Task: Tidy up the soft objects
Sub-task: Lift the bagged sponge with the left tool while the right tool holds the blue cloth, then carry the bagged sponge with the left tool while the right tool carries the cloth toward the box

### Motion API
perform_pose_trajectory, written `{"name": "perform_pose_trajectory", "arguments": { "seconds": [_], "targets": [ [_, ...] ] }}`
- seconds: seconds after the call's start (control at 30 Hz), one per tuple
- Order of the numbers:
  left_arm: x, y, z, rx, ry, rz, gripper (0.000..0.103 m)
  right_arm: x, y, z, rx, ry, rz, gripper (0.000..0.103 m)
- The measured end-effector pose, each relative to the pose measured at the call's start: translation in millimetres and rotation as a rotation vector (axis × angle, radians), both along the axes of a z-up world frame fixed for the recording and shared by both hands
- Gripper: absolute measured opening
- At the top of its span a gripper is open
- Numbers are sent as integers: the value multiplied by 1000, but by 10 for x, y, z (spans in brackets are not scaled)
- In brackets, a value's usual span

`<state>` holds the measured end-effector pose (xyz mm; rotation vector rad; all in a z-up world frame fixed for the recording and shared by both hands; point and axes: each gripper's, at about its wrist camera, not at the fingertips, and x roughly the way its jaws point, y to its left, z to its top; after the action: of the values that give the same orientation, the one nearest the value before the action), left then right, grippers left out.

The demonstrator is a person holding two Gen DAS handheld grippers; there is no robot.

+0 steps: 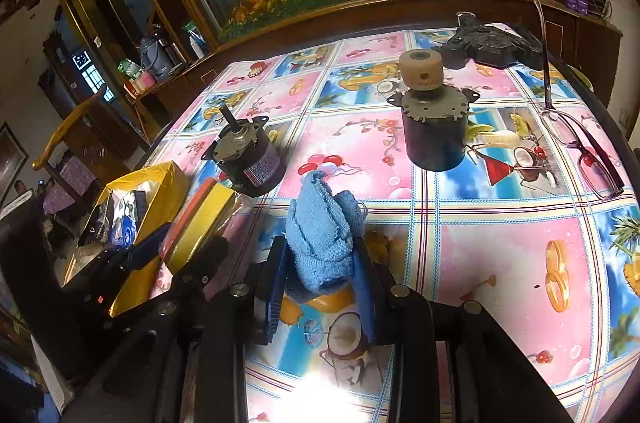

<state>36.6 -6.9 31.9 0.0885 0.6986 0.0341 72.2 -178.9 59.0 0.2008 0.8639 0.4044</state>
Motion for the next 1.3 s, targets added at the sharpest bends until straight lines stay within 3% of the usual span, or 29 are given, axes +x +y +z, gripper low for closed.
{"name": "perform_pose_trajectory", "arguments": {
  "seconds": [1.3],
  "targets": [
    [-222,19,208,3,-128,8,56,-3,92,-33,-44,-23,16,33]
  ]
}}
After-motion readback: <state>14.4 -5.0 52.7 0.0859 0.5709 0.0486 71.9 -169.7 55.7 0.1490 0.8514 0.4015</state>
